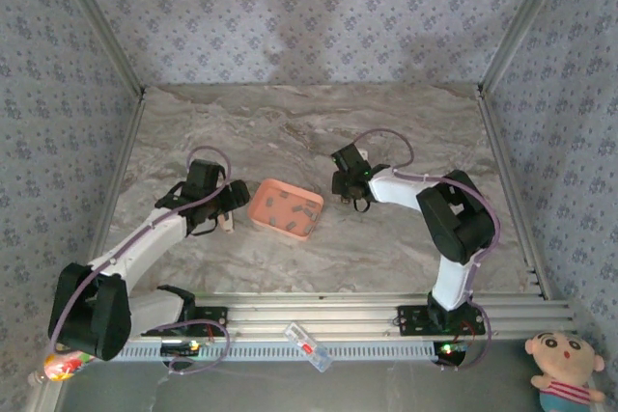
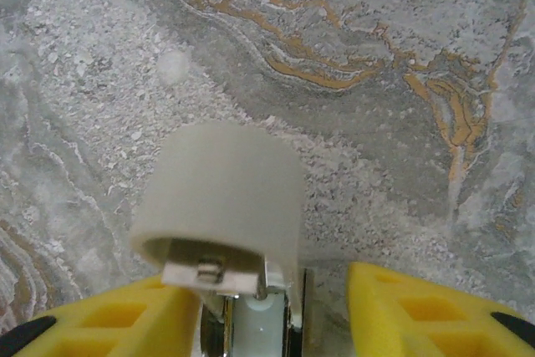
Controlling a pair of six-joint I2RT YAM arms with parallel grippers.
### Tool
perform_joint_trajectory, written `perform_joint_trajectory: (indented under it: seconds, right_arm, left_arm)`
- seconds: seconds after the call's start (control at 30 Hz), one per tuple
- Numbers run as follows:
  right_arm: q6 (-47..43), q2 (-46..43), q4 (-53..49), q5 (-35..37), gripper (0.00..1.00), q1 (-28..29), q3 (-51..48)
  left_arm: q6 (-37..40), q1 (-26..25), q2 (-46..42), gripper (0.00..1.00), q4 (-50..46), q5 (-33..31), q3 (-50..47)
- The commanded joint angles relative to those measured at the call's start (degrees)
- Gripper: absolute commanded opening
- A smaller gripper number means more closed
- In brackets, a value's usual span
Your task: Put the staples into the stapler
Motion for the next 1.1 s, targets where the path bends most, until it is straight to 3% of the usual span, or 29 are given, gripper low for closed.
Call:
perform_joint_trajectory:
  seconds: [0.0,0.17,0.37,0.77,1.07]
  right_arm:
    - [-3.3,1.0,1.7,-1.4,0.46,-0.2,0.3]
    - [-5.4,0.9,2.6,-2.7,0.37,-0.1,-0.3]
    - [-7.0,1.0,2.6,-3.2,0.34,0.3,-0.4]
    - [-6.5,-4.2,2.4,0.4,0.52,2.4,-1.1]
    - [-5.3,-12.4,3.3,5.7,0.53,8.4,-1.0]
  left_arm:
    - [0.2,0.4,0.3,0.83,0.8,1.1,-0.4]
    - [0.8,0.5,0.6,0.83,0.7,1.3,-0.1]
    - [1.3,0.5,0.9,0.83,1.0,1.5,-0.1]
    - [2.3,0.8,2.3,0.84,-1.2,2.2,2.4]
    - [3.8,1.1,-0.8,0.85,-3.0,2.5,4.1]
